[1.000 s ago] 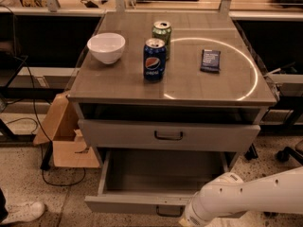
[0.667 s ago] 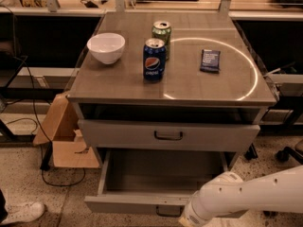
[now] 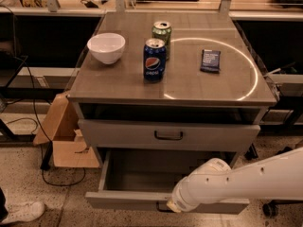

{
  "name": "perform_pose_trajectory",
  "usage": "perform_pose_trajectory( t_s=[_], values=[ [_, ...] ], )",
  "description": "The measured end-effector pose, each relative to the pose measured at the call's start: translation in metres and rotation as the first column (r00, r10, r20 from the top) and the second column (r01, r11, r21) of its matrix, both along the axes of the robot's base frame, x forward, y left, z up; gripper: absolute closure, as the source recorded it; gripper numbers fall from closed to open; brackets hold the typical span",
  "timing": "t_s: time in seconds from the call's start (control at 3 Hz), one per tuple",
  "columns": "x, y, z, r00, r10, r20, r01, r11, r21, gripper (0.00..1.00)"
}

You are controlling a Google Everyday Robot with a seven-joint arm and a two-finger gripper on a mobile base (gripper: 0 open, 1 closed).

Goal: Close middle drawer

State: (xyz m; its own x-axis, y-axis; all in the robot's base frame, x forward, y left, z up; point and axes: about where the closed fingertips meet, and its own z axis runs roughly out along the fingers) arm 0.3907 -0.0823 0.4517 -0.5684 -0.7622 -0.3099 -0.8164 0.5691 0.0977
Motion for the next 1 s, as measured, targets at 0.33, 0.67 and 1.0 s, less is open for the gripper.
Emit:
perform_pose_trajectory(
  t_s=[0.33,0.67,1.0],
  values=[
    [0.024,0.038,0.017,0.9989,0.015,0.044,-0.017,0.999,0.041,1.00],
    [0.024,0.038,0.017,0.9989,0.015,0.044,-0.017,0.999,0.041,1.00],
    [0.017,0.020,0.007,0.9998,-0.008,0.018,0.008,1.000,0.009,1.00]
  ],
)
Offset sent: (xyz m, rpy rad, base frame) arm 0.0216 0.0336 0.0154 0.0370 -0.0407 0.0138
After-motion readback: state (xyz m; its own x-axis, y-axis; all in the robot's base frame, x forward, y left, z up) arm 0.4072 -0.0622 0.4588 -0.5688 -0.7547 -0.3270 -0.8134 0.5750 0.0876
